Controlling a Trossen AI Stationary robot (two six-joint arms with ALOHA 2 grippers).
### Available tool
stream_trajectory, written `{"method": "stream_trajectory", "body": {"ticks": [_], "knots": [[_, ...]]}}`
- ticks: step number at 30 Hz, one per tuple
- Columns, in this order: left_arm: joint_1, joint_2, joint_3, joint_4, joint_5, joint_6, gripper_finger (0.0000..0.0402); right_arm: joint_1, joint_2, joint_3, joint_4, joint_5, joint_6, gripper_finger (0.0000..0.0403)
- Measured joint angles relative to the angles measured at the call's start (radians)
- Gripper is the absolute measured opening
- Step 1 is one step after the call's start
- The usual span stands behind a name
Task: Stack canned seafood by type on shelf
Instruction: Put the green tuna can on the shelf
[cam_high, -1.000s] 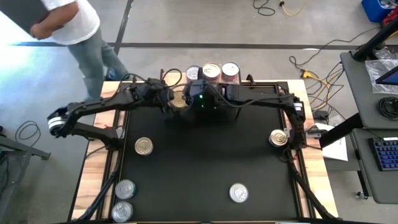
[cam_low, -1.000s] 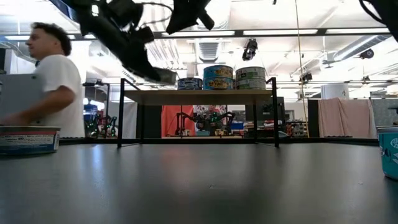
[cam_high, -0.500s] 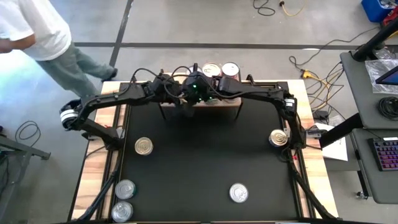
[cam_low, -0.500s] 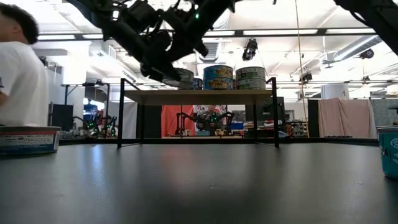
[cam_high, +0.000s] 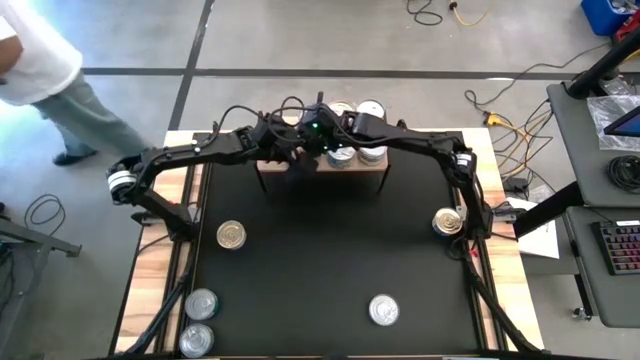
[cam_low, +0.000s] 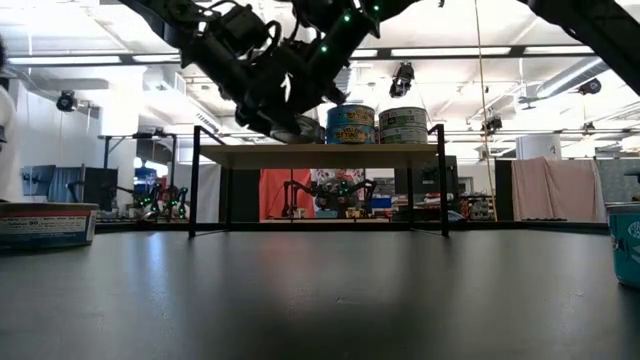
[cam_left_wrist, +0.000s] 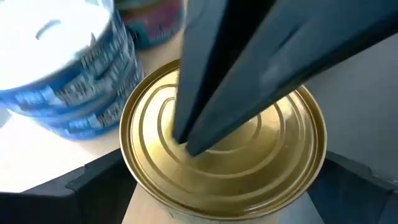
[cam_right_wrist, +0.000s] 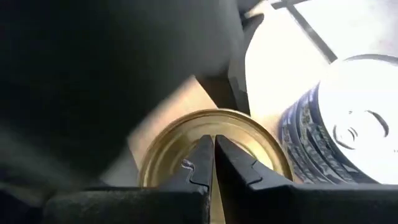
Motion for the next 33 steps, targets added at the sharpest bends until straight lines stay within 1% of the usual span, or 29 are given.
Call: {"method": "stream_trajectory", "body": {"ticks": [2,6,8,10,13,19,24,27,33], "knots": [[0.000,-0.001,0.000,0.021,-0.001,-0.009,0.0395,-0.007,0.000,-0.001,-0.011,-0.027,0.000,0.0009],[-0.002,-0.006,0.000,0.014,0.003,-0.007,0.0396,-0.016,0.000,-0.007,-0.008,-0.105,-0.003,0.0009],[-0.002,-0.007,0.000,0.002,0.009,-0.003,0.0394,-0.017,0.000,-0.012,-0.016,-0.120,-0.002,0.0009],[-0.002,-0.007,-0.002,-0.001,0.034,0.012,0.0394,-0.019,0.000,-0.016,-0.033,-0.124,-0.002,0.0009],[-0.002,-0.007,-0.002,-0.002,0.037,0.027,0.0394,-0.021,-0.002,-0.019,-0.053,-0.125,0.005,0.0009],[0.003,-0.007,-0.008,-0.008,-0.004,0.000,0.0394,-0.023,-0.002,-0.040,-0.049,-0.122,0.008,0.0009],[0.006,-0.010,-0.005,-0.098,-0.051,-0.017,0.0398,-0.022,-0.003,-0.062,-0.068,-0.115,-0.007,0.0009],[0.007,-0.012,-0.005,-0.115,-0.081,-0.020,0.0398,-0.023,-0.005,-0.066,-0.065,-0.118,-0.018,0.0009],[0.006,-0.012,0.014,-0.135,-0.086,-0.009,0.0399,-0.024,-0.004,-0.067,-0.066,-0.118,-0.025,0.0009]]}}
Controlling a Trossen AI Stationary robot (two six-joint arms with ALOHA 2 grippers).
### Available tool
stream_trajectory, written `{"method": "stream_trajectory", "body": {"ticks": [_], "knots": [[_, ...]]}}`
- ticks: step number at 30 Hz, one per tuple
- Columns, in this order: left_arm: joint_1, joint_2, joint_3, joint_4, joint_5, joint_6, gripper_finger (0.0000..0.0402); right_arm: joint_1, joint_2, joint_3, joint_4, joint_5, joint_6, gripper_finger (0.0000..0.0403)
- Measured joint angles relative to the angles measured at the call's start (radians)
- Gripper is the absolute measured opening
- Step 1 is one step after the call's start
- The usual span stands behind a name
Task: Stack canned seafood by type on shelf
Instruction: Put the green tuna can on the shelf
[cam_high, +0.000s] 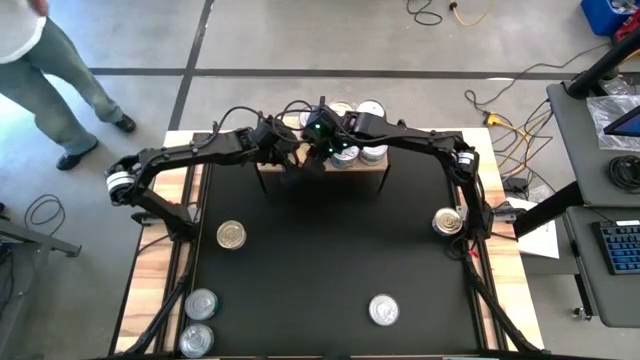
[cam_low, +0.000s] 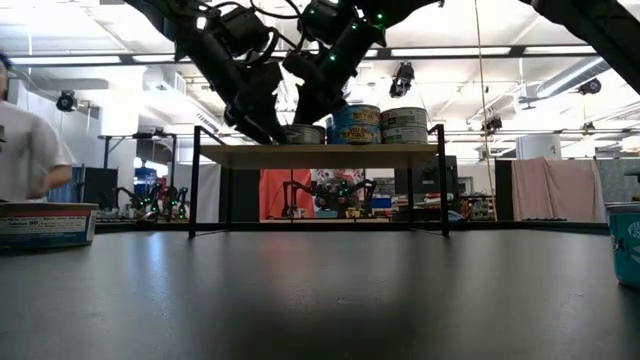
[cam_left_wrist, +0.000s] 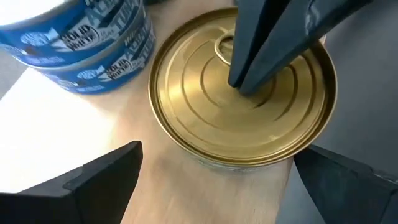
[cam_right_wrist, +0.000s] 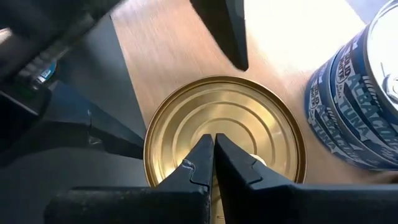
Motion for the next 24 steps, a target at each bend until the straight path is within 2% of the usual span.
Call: {"method": "stream_trajectory", "body": {"ticks": [4,12,16,19,22,24], "knots": [[0.000,0.000,0.057,-0.060,-0.006,0.010,0.0399,-0.001,0.001,0.000,0.002,0.014,-0.002,0.0009],[-0.002,-0.003,0.232,-0.293,-0.009,0.010,0.0399,-0.002,0.002,-0.001,0.004,0.043,-0.008,0.0009],[0.008,-0.024,0.234,-0.296,-0.020,0.030,0.0399,-0.002,0.001,0.000,0.003,0.043,-0.019,0.0009],[0.037,-0.030,0.183,-0.242,-0.123,0.030,0.0398,-0.002,-0.006,0.011,-0.009,0.043,-0.023,0.0009],[0.061,-0.030,0.115,-0.149,-0.296,0.009,0.0393,-0.001,-0.023,0.032,-0.024,0.006,-0.022,0.0009],[0.078,-0.030,0.078,-0.102,-0.307,0.002,0.0389,0.001,-0.040,0.047,-0.014,-0.036,-0.019,0.0009]]}}
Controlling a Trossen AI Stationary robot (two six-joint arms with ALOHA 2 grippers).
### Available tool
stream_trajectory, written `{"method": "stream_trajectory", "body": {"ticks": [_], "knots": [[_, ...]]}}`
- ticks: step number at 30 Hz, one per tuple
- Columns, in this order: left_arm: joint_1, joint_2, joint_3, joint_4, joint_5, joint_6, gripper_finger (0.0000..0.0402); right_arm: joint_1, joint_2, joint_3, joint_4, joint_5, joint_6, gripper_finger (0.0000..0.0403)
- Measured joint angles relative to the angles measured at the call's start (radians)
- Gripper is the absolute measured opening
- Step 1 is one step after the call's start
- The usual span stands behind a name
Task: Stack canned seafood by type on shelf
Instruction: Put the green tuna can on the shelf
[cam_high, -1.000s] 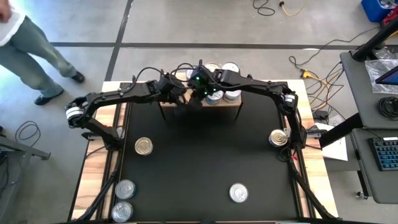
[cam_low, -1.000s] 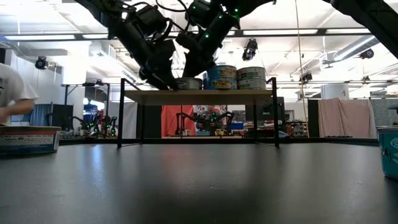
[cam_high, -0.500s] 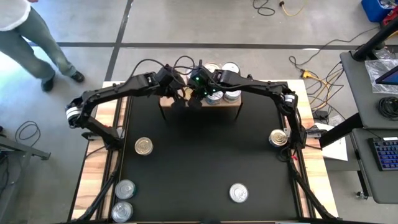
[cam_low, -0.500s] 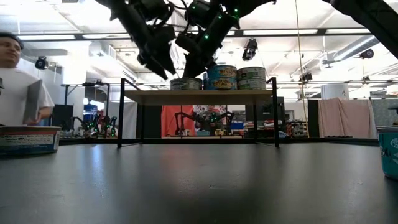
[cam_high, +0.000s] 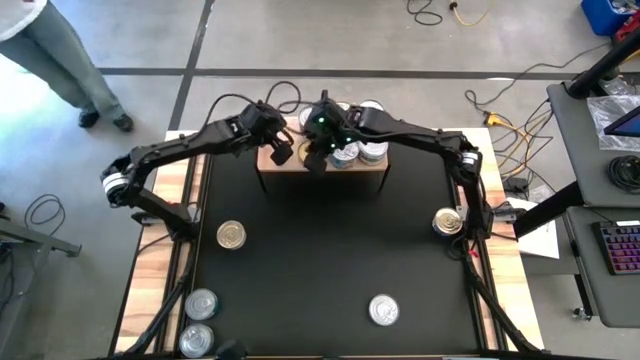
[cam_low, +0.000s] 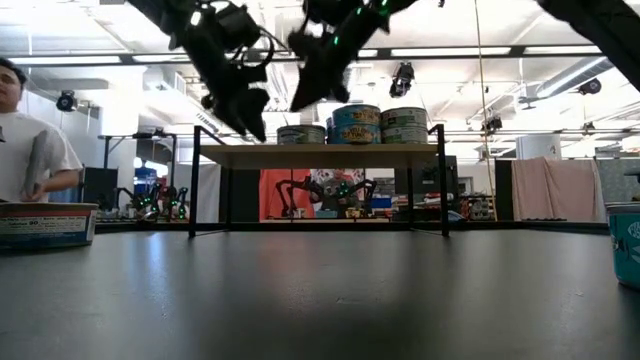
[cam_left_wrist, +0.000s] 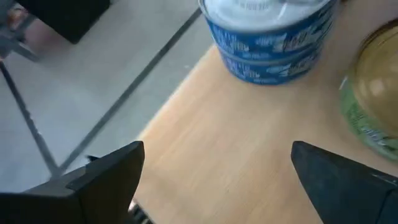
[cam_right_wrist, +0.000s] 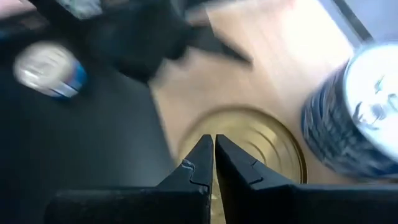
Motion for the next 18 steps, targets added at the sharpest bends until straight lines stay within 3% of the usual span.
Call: {"method": "stream_trajectory", "body": {"ticks": [8,14,18], "knots": [[0.000,0.000,-0.095,0.078,0.216,-0.058,0.0378,0.026,-0.095,0.011,-0.003,-0.050,0.001,0.0009],[-0.021,0.000,-0.099,0.095,0.245,-0.073,0.0377,0.057,-0.182,0.013,-0.107,-0.051,-0.033,0.0009],[-0.021,0.001,-0.100,0.165,0.246,-0.100,0.0377,0.050,-0.198,0.013,-0.245,0.066,-0.041,0.0009]]}}
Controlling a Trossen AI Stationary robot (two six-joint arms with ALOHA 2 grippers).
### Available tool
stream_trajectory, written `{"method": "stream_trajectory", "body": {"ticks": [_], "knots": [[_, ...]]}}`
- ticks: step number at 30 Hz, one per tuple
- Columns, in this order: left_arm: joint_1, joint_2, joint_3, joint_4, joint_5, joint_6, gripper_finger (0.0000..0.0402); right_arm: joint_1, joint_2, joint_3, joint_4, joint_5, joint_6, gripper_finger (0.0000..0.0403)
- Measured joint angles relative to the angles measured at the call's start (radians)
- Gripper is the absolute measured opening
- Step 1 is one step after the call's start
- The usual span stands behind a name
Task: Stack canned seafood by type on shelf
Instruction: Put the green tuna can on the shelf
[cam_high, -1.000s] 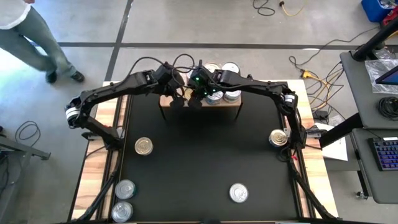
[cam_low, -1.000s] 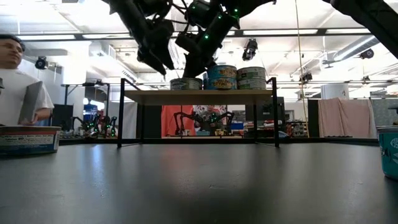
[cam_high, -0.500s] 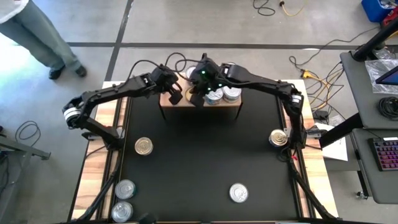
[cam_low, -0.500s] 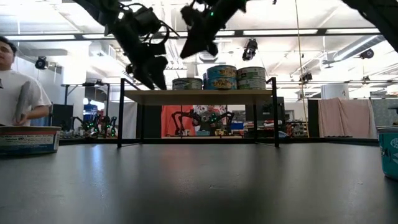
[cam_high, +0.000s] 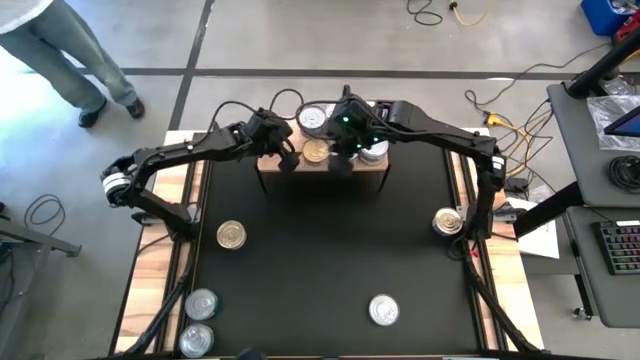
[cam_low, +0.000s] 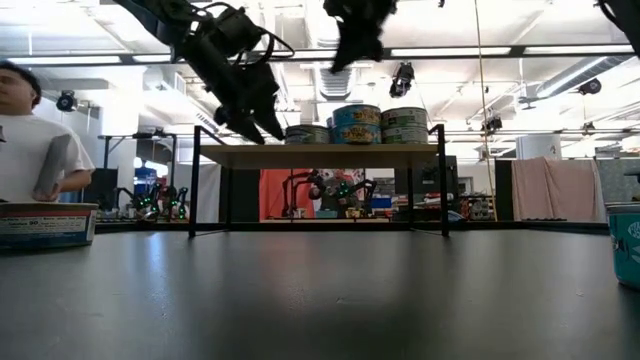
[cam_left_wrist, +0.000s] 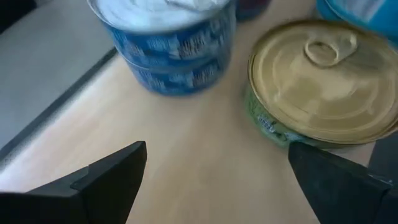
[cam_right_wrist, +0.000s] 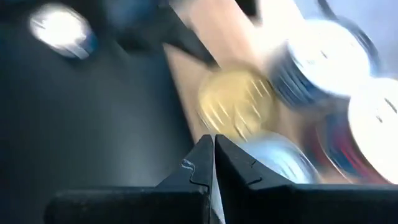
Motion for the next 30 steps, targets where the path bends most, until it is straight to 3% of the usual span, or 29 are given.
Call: {"method": "stream_trajectory", "body": {"ticks": [3,8,18,30], "knots": [[0.002,0.001,0.000,0.046,-0.002,-0.015,0.0377,-0.014,-0.007,0.000,-0.113,0.079,0.023,0.0009],[0.004,-0.001,0.000,0.032,0.003,0.022,0.0377,-0.040,0.001,-0.033,-0.206,0.101,0.056,0.0009],[0.006,-0.100,0.000,-0.131,-0.013,0.011,0.0377,-0.054,0.019,-0.154,-0.080,0.101,0.040,0.0009],[0.006,-0.226,0.000,-0.057,-0.015,-0.034,0.0377,-0.074,0.024,-0.176,0.036,0.103,0.030,0.0009]]}}
